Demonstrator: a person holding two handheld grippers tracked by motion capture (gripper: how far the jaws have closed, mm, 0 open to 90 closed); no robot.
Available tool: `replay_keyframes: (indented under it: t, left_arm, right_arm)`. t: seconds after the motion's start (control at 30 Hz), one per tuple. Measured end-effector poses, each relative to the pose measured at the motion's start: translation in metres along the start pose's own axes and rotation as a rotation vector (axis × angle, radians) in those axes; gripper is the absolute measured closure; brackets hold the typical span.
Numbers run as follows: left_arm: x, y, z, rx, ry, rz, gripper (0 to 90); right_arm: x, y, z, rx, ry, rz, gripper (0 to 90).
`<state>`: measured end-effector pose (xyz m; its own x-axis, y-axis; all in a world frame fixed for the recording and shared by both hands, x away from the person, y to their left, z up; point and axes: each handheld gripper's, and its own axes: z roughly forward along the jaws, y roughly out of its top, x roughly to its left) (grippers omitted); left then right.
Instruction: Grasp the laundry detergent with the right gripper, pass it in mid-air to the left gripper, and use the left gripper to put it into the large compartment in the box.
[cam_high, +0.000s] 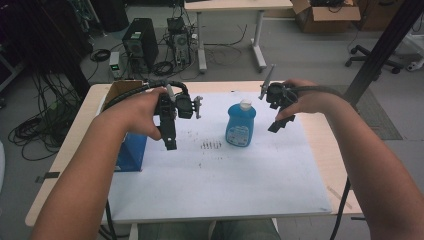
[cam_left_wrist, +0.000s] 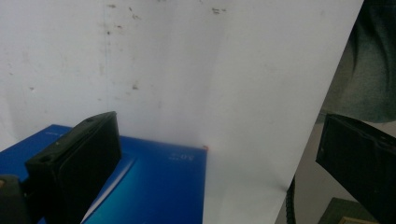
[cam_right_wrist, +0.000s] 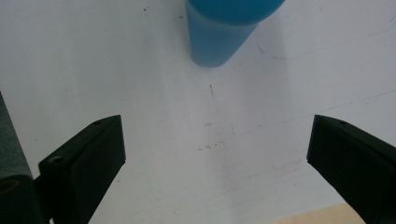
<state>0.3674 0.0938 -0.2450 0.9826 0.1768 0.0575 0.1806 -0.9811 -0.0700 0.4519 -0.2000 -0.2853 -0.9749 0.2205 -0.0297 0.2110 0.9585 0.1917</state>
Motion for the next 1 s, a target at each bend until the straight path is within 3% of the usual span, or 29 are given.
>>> replay_keyframes:
  t: [0.33, 0.63, 1.0]
  left_arm:
    - [-0.011, -0.004, 0.010, 0.007, -0.017, -0.003, 0.4]
    - [-0.022, -0.004, 0.021, 0.011, -0.025, 0.022, 0.4]
    - [-0.033, -0.004, 0.026, 0.006, -0.033, 0.043, 0.4]
  right_arm:
    - [0.001, -0.003, 0.010, -0.008, 0.012, 0.005, 4.6]
    - [-0.001, -0.008, 0.019, -0.023, 0.020, 0.011, 4.4]
    - [-0.002, -0.012, 0.029, -0.091, 0.018, 0.015, 4.4]
